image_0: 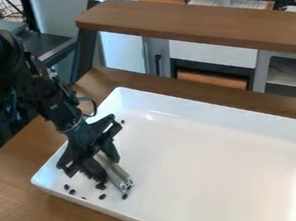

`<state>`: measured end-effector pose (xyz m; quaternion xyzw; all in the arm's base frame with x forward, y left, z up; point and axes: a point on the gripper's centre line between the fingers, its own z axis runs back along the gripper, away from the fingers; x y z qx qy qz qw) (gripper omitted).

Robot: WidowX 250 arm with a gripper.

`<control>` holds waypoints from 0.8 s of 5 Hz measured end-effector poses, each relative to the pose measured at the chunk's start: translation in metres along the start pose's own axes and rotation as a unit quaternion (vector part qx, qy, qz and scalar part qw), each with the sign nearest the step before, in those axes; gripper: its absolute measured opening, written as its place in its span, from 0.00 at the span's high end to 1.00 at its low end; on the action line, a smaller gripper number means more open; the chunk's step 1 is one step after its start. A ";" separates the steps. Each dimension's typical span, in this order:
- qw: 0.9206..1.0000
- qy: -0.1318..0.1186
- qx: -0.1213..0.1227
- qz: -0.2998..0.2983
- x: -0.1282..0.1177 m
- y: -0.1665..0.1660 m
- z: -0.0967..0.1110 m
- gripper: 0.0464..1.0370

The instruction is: Sweep into pile

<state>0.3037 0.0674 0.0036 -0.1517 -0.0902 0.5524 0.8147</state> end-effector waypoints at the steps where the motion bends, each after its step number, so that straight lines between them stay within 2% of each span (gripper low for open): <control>1: 0.999 0.032 -0.025 -0.009 -0.021 -0.018 0.003 0.68; 2: 0.992 0.076 -0.061 -0.075 -0.061 -0.066 0.007 0.68; 3: 0.983 0.086 -0.062 -0.152 -0.102 -0.106 0.008 0.68; 4: 0.972 0.094 -0.037 -0.213 -0.150 -0.118 -0.011 0.68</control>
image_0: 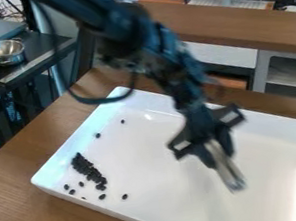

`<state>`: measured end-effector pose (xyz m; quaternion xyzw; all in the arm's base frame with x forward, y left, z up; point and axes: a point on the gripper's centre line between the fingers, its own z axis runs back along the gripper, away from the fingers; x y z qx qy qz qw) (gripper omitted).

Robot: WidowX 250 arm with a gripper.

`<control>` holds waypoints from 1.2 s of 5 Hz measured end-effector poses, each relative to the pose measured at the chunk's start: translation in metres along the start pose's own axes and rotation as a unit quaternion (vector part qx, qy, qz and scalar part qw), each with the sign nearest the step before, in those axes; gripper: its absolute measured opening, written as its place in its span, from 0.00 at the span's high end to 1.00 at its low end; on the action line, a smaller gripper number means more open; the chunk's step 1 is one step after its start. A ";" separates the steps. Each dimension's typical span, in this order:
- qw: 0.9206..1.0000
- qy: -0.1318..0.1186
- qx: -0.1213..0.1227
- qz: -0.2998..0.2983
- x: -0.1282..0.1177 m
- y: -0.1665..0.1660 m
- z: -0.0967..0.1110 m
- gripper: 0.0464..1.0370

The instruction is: Sweep into pile

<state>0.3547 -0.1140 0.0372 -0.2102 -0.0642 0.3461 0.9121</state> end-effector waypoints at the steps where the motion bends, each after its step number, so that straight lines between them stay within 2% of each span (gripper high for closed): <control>1: 1.000 0.006 0.002 -0.031 -0.041 -0.024 -0.015 0.68; 2: 0.998 0.010 0.006 -0.061 -0.071 -0.035 -0.030 0.68; 3: 0.996 0.002 0.004 -0.084 -0.076 -0.034 -0.036 0.68; 4: 0.994 -0.007 0.013 -0.106 -0.075 -0.021 -0.045 0.68; 6: 0.989 -0.002 0.034 -0.146 -0.070 0.001 -0.046 0.68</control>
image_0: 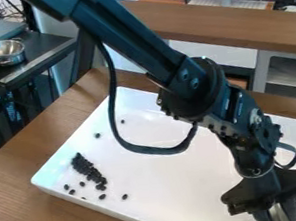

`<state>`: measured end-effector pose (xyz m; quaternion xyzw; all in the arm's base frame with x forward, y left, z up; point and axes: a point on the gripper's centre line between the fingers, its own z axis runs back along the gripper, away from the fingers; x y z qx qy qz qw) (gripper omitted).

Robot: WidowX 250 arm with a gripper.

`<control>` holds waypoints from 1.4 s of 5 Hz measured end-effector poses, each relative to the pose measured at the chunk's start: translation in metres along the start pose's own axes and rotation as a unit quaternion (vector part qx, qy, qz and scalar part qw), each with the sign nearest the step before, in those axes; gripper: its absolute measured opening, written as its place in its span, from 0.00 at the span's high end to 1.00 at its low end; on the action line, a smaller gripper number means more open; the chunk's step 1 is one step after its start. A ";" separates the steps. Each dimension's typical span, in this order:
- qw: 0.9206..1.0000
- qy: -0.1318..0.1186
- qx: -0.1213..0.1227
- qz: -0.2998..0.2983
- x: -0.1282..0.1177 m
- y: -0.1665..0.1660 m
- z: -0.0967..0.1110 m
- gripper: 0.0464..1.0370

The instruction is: Sweep into pile

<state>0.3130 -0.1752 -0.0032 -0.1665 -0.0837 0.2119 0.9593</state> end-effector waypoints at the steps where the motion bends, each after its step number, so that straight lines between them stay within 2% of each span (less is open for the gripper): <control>1: 1.000 0.008 0.015 -0.020 0.002 0.014 0.006 0.68; 5: 0.997 0.002 0.062 -0.051 0.030 0.080 0.028 0.68; 7: 0.995 0.013 0.079 -0.060 0.042 0.118 0.049 0.68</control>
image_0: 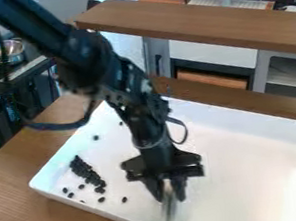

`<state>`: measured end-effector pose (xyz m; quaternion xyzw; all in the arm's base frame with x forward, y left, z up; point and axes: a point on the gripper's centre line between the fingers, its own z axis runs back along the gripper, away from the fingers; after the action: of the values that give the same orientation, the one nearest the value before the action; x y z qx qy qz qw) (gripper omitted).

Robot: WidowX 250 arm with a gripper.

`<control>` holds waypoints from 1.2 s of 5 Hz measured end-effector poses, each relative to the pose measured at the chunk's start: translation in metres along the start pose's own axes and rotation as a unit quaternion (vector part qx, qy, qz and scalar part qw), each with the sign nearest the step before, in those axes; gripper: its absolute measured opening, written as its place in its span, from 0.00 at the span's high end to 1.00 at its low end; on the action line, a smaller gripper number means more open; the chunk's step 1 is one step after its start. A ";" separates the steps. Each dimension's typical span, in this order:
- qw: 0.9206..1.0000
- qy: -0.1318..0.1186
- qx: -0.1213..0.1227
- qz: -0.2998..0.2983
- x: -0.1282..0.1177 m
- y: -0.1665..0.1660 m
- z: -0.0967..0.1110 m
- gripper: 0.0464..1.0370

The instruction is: Sweep into pile

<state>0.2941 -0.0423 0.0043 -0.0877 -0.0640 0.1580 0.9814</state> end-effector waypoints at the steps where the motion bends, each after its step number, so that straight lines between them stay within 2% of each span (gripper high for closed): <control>1: 1.000 -0.006 0.010 -0.003 0.005 0.021 0.003 0.68; 3: 0.998 -0.009 0.052 -0.015 0.014 0.063 0.008 0.68; 4: 0.997 -0.022 0.077 -0.004 0.018 0.071 0.010 0.68; 5: 0.999 -0.001 0.049 0.008 0.016 0.058 0.023 0.68; 6: 0.999 0.012 -0.024 0.046 0.026 0.028 0.045 0.68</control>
<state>0.3031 -0.0009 0.0458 -0.1158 -0.0517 0.2007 0.9714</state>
